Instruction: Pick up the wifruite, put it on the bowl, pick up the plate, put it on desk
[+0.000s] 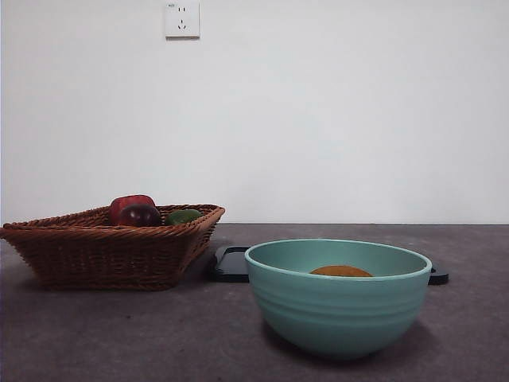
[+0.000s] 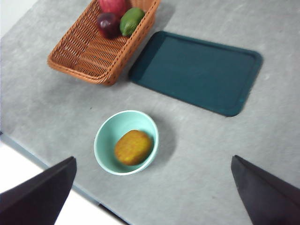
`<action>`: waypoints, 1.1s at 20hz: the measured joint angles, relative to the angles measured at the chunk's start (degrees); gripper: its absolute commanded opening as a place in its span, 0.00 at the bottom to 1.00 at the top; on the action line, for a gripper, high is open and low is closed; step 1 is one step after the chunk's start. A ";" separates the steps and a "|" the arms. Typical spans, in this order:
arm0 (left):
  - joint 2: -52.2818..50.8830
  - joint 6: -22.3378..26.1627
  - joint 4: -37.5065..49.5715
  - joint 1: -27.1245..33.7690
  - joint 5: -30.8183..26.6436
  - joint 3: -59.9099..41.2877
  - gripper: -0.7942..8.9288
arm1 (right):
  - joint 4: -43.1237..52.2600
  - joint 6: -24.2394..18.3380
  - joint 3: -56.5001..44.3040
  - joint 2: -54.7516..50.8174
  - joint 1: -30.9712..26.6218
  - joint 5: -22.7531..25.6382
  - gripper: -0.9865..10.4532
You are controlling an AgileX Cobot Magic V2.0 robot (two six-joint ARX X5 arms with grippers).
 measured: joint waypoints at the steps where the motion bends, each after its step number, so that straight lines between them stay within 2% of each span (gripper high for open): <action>1: 0.00 0.13 0.02 0.00 0.00 0.00 0.68 | 0.00 0.04 0.00 1.16 0.02 -1.07 0.64; 3: 0.00 0.35 0.02 0.00 0.00 0.00 0.68 | 0.02 0.22 0.00 4.07 0.61 -2.43 0.64; 7: 0.00 0.55 0.17 0.00 0.00 0.00 0.68 | 0.24 1.20 0.00 12.33 4.48 -1.99 0.64; 12: 0.00 0.55 0.35 0.00 0.02 0.00 0.68 | 2.36 2.08 0.00 23.43 9.64 5.97 0.64; 16: 0.00 0.57 0.33 0.00 0.00 0.00 0.68 | 2.80 2.21 0.00 31.34 11.47 7.72 0.64; 19: 0.00 0.57 0.35 0.00 0.00 0.00 0.68 | 2.99 2.21 0.00 36.81 12.37 11.08 0.64; 22: 0.00 0.57 0.35 0.00 0.00 0.00 0.68 | 4.85 2.21 0.00 41.88 13.35 11.37 0.64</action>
